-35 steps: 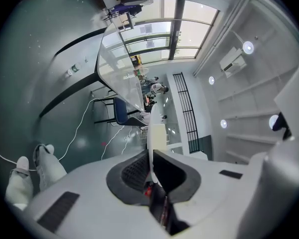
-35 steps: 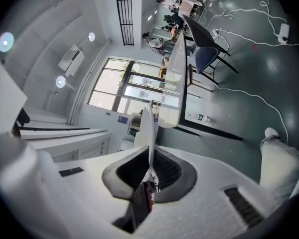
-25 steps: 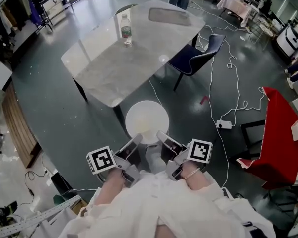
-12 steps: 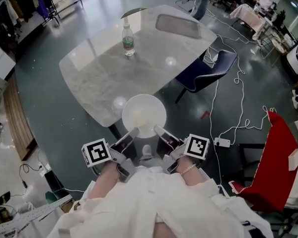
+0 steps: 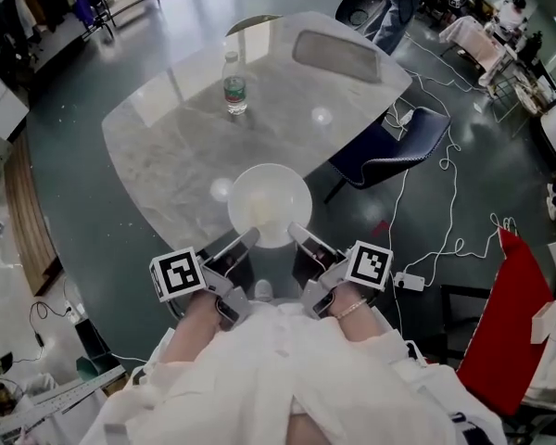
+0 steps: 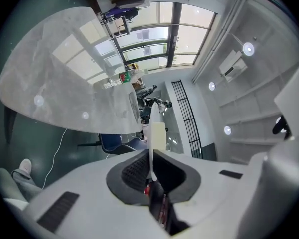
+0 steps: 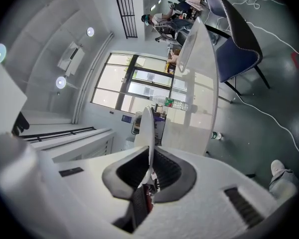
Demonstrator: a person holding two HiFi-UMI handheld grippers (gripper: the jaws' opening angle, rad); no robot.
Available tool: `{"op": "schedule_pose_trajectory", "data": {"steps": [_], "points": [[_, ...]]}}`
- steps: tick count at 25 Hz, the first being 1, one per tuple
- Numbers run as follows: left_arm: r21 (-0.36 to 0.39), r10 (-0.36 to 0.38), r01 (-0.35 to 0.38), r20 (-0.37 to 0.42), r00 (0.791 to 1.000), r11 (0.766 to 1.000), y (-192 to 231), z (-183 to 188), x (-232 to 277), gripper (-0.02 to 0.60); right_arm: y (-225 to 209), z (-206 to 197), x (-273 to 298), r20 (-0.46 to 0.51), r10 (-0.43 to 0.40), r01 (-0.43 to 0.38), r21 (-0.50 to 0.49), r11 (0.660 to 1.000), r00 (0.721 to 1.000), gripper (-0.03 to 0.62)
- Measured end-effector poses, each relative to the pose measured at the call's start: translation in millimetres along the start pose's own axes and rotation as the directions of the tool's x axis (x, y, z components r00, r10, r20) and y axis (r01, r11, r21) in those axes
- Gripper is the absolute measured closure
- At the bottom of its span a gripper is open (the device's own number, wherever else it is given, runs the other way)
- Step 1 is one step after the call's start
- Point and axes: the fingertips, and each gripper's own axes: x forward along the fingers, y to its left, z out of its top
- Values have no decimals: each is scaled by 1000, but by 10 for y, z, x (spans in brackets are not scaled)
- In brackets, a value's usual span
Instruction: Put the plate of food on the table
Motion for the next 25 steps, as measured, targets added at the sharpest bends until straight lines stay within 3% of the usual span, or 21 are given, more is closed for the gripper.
{"op": "schedule_pose_trajectory", "data": {"steps": [12,17,25], "points": [[-23,24,-23,13,1000,999,86,272,195,555,-106,238,269,-36,-10,10,5,1000,999,580],[-37,30,-31,-12,999,999,163,442,243,555,-180,292,431,-24,-24,25,38,999,999,580],[-53,48,-50,-47,998,997,213,830,340,555,-138,472,784,-6,-39,39,2,999,999,580]]}}
